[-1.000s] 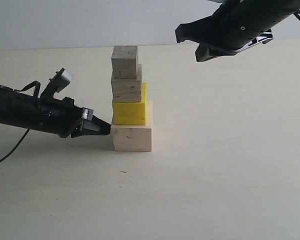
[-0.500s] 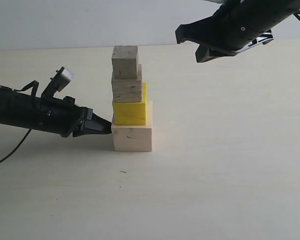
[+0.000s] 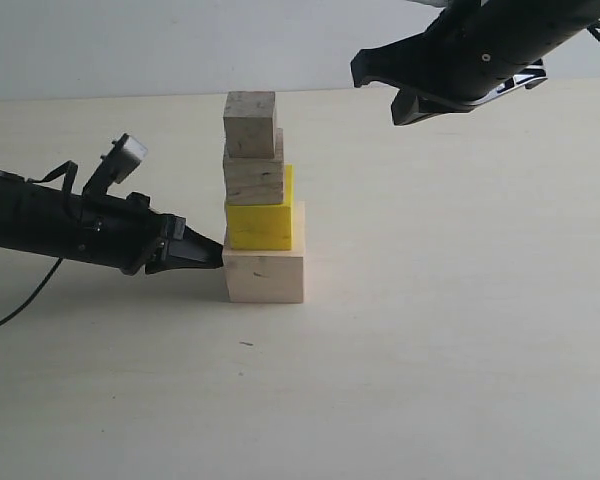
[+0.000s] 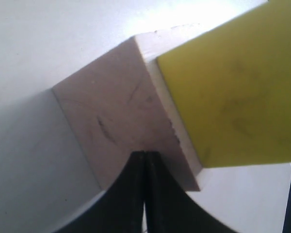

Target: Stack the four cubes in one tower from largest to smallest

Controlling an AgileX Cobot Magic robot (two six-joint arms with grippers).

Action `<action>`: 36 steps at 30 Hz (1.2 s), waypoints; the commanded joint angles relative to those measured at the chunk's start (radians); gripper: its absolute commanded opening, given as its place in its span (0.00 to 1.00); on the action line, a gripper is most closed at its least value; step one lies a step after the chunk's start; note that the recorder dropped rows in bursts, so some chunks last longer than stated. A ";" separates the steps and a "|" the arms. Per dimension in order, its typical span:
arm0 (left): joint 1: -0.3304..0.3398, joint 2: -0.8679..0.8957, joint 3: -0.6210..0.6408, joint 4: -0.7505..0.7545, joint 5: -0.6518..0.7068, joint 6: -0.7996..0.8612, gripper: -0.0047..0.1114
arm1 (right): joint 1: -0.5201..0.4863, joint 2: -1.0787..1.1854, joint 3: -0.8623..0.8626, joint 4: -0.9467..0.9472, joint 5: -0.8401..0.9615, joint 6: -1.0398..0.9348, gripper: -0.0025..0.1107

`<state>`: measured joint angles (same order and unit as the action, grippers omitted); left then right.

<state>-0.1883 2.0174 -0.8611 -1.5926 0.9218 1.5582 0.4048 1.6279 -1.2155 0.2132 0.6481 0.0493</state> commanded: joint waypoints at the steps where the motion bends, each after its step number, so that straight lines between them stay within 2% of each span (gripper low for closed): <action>1: -0.003 -0.008 0.003 -0.014 0.015 0.005 0.04 | -0.005 -0.011 0.002 -0.006 0.000 0.003 0.02; 36: -0.003 -0.008 0.011 -0.014 0.031 0.005 0.04 | -0.005 -0.011 0.002 -0.006 -0.002 0.003 0.02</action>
